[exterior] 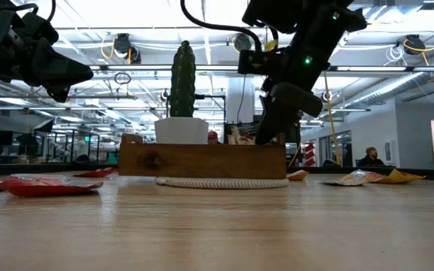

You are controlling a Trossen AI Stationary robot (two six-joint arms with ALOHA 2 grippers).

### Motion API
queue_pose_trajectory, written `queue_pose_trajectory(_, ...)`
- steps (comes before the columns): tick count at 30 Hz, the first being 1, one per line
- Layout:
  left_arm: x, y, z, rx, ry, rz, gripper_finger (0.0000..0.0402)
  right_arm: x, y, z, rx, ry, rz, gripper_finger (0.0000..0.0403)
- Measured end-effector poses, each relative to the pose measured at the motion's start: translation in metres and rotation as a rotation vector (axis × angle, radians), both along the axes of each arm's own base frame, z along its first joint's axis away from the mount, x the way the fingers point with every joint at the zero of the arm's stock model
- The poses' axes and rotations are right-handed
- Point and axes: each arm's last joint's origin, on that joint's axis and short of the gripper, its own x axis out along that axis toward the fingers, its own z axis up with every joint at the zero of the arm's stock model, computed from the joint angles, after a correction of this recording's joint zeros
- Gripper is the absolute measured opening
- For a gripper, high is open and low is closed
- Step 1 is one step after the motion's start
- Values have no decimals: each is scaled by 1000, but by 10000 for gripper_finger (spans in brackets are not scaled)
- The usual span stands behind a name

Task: Pick & Place Tea
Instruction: Put the brown tea bag into the right section of the wooden organizer

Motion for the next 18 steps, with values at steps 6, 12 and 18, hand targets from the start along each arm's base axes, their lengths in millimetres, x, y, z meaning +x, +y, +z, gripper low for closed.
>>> queue_pose_trajectory(6,0,0,0,0,0,0,58,-5,-6,-15,63,-32,6,0)
queue_pose_trajectory(12,0,0,0,0,0,0,58,-8,-8,-20,85,-18,12,0)
queue_pose_trajectory(18,0,0,0,0,0,0,58,-4,-7,-9,100,33,25,0)
